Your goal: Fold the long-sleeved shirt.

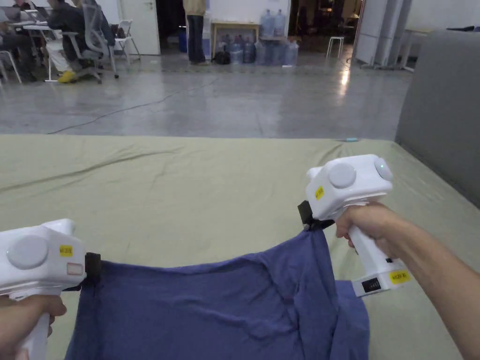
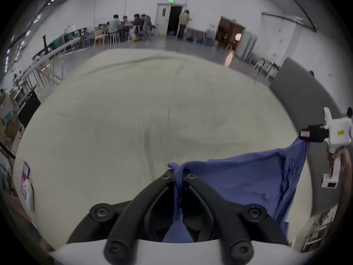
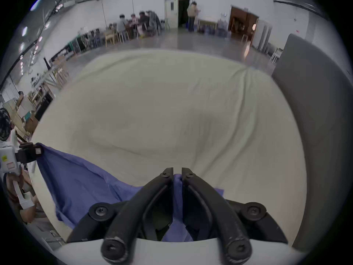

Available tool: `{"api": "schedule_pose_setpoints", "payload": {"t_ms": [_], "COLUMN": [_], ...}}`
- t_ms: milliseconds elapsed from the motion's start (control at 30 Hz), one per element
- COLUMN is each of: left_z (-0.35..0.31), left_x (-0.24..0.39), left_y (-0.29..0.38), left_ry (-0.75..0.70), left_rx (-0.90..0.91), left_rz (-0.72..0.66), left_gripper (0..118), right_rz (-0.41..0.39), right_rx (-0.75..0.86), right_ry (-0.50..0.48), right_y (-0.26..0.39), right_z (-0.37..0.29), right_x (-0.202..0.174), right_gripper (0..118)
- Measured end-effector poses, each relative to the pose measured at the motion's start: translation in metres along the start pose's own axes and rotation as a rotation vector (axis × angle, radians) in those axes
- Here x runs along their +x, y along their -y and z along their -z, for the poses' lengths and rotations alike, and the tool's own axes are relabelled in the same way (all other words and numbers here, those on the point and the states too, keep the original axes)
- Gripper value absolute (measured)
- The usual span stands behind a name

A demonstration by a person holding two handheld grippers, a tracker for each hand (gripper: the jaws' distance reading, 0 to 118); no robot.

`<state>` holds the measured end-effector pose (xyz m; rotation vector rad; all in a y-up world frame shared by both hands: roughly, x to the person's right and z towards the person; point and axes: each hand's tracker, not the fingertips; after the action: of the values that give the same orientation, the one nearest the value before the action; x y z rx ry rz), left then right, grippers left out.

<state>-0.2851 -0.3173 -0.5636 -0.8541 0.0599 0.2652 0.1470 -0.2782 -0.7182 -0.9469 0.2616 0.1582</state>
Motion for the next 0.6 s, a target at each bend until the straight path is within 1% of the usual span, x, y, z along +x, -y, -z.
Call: {"api": "schedule_pose_setpoints", "payload": {"t_ms": [67, 167, 233, 300, 367, 400, 433, 500, 533, 600], "left_z": [-0.034, -0.095, -0.133, -0.175, -0.215, -0.235, -0.252, -0.284, -0.293, -0.304], "left_x": [0.008, 0.026, 0.039, 0.055, 0.069, 0.076, 0.085, 0.103, 0.110, 0.124], "left_y": [-0.022, -0.064, -0.100, -0.146, -0.188, -0.207, -0.222, -0.246, -0.251, -0.260], "left_ry": [0.042, 0.062, 0.066, 0.061, 0.075, 0.092, 0.088, 0.029, 0.011, -0.024], "left_rx": [0.063, 0.186, 0.256, 0.347, 0.421, 0.472, 0.516, 0.575, 0.605, 0.597], "left_rz": [-0.027, 0.006, 0.028, 0.039, 0.041, 0.045, 0.055, 0.094, 0.108, 0.136], "left_gripper": [0, 0, 0, 0, 0, 0, 0, 0, 0, 0], "right_rz": [-0.003, -0.010, 0.011, 0.018, 0.070, 0.101, 0.114, 0.103, 0.095, 0.075], "right_rx": [0.070, 0.200, 0.270, 0.386, 0.506, 0.572, 0.612, 0.707, 0.719, 0.762], "right_ry": [0.007, 0.067, 0.093, 0.135, 0.192, 0.202, 0.198, 0.193, 0.215, 0.263], "right_y": [-0.020, -0.051, -0.079, -0.114, -0.143, -0.156, -0.176, -0.195, -0.201, -0.209], "right_z": [-0.045, -0.123, -0.173, -0.227, -0.277, -0.302, -0.319, -0.360, -0.372, -0.396], "right_x": [0.005, 0.008, 0.015, 0.021, 0.025, 0.026, 0.030, 0.029, 0.027, 0.020], "right_gripper": [3, 3, 3, 3, 3, 3, 3, 3, 3, 3]}}
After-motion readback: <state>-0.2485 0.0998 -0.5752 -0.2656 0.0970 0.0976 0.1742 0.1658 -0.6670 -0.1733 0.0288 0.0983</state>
